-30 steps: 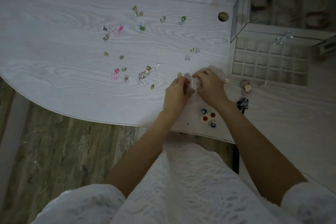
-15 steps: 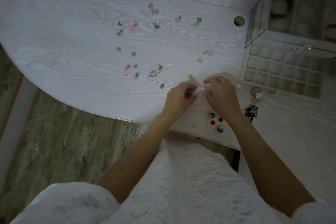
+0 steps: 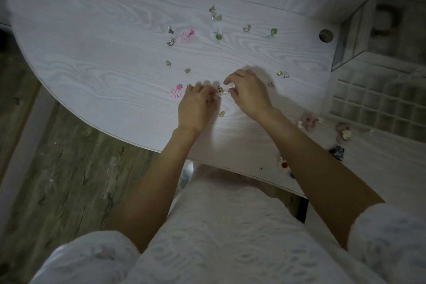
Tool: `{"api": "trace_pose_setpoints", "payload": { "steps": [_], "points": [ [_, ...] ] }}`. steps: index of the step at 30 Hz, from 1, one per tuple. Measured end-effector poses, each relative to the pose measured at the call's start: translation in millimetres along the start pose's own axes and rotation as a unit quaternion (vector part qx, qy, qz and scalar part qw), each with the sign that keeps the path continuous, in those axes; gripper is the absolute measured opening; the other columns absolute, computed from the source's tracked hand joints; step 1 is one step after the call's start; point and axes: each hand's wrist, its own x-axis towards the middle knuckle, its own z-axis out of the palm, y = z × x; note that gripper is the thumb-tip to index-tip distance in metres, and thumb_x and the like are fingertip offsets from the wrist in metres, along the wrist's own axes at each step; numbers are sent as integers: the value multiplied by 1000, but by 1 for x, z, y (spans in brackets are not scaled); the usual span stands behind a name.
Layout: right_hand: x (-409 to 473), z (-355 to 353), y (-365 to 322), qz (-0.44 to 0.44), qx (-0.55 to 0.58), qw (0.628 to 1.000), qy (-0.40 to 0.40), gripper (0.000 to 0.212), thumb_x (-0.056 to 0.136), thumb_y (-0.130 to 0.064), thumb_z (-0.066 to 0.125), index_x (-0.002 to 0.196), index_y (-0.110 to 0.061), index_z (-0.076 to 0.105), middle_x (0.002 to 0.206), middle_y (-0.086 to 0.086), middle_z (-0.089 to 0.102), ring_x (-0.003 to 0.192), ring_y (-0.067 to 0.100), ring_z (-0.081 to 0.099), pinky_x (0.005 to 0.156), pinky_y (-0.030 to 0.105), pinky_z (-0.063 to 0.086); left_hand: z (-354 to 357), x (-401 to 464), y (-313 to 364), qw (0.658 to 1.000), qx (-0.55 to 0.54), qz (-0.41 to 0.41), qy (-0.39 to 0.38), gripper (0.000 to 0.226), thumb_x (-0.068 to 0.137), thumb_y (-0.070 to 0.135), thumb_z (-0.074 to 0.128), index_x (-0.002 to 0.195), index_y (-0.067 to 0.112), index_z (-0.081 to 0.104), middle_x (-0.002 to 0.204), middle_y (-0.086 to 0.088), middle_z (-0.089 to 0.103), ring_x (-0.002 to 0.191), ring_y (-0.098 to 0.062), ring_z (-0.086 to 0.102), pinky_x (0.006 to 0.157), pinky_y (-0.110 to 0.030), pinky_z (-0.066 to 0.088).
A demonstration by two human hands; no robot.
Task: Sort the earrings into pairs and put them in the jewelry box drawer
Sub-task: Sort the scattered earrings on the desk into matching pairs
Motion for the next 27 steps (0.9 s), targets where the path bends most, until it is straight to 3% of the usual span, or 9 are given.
{"api": "trace_pose_setpoints", "payload": {
  "steps": [5,10,15,19,22,24,27],
  "points": [
    [2,3,8,7,-14,1000,-3,9,85,-9,61,90,-11,68,95,6,65,92,25,57,67,34,49,0,-6,-12,1000,-13,8,-15,16,89,18,57,101,17,68,94,-7,63,90,-26,54,64,-34,45],
    [-5,4,11,18,4,1000,-7,7,84,-9,62,89,-12,67,94,6,64,89,24,57,68,37,51,-2,-15,-18,999,-40,5,-14,20,88,16,59,106,17,67,97,-6,65,90,-25,58,71,-38,51],
    [-23,5,4,-25,-22,999,6,10,82,-7,61,88,-13,65,95,5,62,94,23,52,67,27,39,-8,-21,-15,997,-73,-29,5,20,87,34,58,99,21,67,90,-2,70,81,-18,63,70,-32,50],
    [-39,12,4,-39,-51,998,-1,11,76,2,61,80,-8,65,87,10,64,91,30,54,66,34,46,-13,-17,-7,993,-107,-35,33,14,87,18,60,97,16,70,91,-3,71,80,-16,61,70,-28,48],
    [-49,13,7,-34,-69,997,8,9,74,2,62,77,-6,65,82,12,64,86,32,55,67,39,50,-8,-8,-7,997,-76,3,-3,19,82,9,63,100,13,69,98,-8,67,91,-24,57,74,-31,46],
    [-57,12,10,-15,-78,997,16,8,74,2,60,76,-5,64,79,12,64,82,32,55,66,39,50,-5,-4,-9,998,-53,16,-28,19,82,8,64,100,12,69,96,-10,66,90,-26,57,73,-33,48],
    [-76,9,15,27,-82,996,31,8,75,0,58,80,-5,61,78,11,63,76,30,55,57,34,46,-6,-5,-12,999,-31,15,-32,16,84,11,62,99,9,68,92,-12,66,85,-28,60,69,-27,41]
  ]
}}
